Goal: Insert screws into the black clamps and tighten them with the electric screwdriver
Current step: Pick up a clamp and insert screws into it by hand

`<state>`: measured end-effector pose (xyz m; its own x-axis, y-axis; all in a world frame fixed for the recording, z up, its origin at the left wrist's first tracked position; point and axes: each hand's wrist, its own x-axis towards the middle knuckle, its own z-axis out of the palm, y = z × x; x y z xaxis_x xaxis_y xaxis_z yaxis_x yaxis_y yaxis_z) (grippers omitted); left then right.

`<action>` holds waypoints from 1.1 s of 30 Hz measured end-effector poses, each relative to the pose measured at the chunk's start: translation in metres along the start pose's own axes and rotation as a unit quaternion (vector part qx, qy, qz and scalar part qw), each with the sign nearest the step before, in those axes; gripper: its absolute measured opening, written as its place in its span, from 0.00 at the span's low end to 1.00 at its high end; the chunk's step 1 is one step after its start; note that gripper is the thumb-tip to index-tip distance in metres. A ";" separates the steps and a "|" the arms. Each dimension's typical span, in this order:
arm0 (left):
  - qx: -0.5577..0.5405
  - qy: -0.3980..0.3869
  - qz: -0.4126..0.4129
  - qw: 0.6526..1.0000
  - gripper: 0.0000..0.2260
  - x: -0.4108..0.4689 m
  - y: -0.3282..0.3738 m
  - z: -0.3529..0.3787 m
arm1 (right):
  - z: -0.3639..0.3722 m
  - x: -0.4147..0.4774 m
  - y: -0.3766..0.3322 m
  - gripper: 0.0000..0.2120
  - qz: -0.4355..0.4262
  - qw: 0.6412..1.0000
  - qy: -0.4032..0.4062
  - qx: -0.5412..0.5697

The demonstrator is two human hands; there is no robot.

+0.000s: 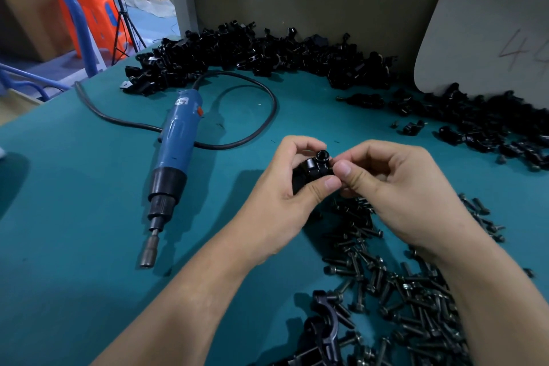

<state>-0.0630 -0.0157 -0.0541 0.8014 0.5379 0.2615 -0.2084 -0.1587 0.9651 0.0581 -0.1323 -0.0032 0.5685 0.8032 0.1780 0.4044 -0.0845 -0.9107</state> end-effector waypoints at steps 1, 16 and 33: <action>0.014 -0.002 0.005 1.000 0.14 0.000 0.000 0.000 | -0.001 0.000 0.000 0.04 0.004 1.000 -0.002 0.002; -0.018 0.014 0.000 1.000 0.10 0.001 -0.003 0.001 | 0.008 0.000 0.004 0.14 -0.020 0.983 -0.040 -0.176; -0.027 0.014 -0.001 1.000 0.09 0.002 -0.005 0.002 | 0.004 0.000 0.005 0.09 -0.050 0.980 -0.055 -0.184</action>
<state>-0.0597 -0.0153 -0.0582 0.7854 0.5618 0.2598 -0.2377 -0.1138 0.9646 0.0571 -0.1301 -0.0091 0.4405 0.8751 0.2005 0.6969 -0.1926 -0.6908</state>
